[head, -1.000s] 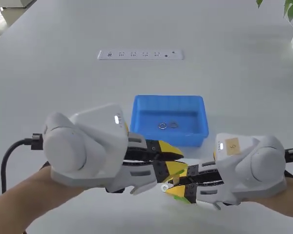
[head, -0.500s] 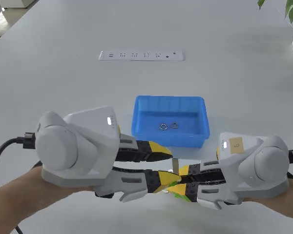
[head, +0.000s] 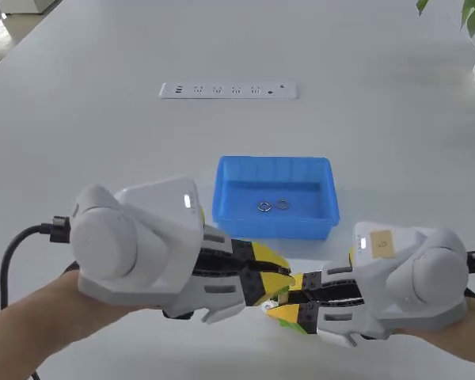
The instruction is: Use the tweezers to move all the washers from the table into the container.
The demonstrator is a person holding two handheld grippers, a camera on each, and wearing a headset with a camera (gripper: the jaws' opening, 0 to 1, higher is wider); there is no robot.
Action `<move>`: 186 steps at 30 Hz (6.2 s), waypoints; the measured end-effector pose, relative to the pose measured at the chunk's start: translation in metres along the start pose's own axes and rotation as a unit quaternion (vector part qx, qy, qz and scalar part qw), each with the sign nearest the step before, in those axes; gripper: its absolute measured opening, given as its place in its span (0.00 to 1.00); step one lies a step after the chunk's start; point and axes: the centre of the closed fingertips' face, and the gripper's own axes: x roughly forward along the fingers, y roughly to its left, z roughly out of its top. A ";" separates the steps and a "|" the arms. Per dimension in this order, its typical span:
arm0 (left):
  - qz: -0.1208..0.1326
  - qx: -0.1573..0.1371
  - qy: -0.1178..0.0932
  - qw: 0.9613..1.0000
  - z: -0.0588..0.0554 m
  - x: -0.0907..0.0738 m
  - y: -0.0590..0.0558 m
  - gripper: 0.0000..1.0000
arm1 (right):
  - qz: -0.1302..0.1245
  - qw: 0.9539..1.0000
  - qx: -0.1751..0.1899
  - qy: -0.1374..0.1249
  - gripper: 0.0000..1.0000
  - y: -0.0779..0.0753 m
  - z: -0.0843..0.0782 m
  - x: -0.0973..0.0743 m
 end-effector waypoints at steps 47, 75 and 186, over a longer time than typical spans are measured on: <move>-0.014 0.038 0.019 0.999 0.000 0.008 -0.007 0.05 | 0.000 0.999 -0.044 0.031 0.10 0.002 -0.006 -0.006; -0.021 0.047 0.026 0.998 0.003 0.012 -0.007 0.05 | 0.052 0.996 -0.048 0.045 0.12 0.002 -0.011 -0.009; 0.128 -0.053 0.012 0.990 -0.039 -0.080 0.037 0.28 | 0.034 0.994 -0.091 -0.052 0.09 -0.086 0.108 -0.058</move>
